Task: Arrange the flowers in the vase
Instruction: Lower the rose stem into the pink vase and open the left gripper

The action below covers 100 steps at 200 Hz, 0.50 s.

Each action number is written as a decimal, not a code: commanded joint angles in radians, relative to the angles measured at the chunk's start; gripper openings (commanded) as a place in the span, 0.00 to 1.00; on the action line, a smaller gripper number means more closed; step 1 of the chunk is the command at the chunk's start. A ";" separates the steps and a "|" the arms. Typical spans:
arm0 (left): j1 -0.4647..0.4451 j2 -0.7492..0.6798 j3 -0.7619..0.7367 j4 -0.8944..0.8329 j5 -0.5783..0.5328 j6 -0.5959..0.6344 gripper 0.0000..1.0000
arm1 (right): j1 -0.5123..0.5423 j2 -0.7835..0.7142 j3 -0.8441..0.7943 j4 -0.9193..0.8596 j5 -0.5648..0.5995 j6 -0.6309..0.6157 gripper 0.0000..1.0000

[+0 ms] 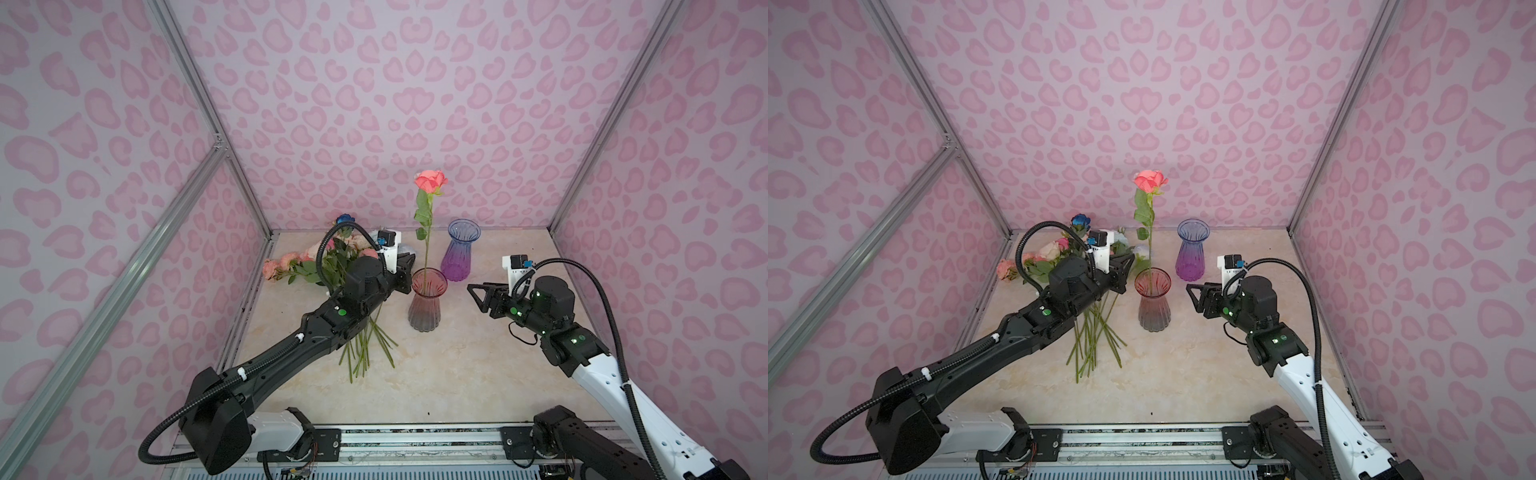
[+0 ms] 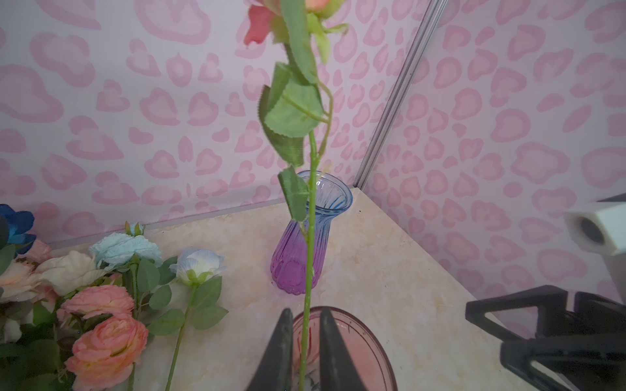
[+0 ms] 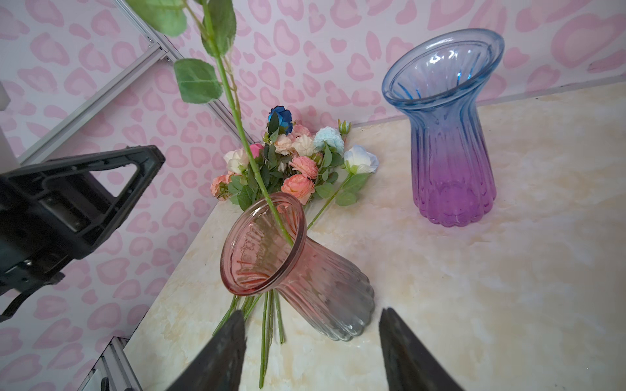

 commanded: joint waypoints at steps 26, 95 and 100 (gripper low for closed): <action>-0.001 -0.146 -0.112 -0.100 -0.172 -0.025 0.24 | 0.001 0.001 0.013 -0.003 0.004 0.011 0.63; 0.215 0.062 -0.130 -0.419 -0.275 -0.333 0.35 | 0.004 0.001 -0.014 -0.011 0.028 0.032 0.60; 0.232 0.099 -0.110 -0.430 -0.256 -0.336 0.35 | 0.004 0.001 -0.013 -0.017 0.033 0.030 0.59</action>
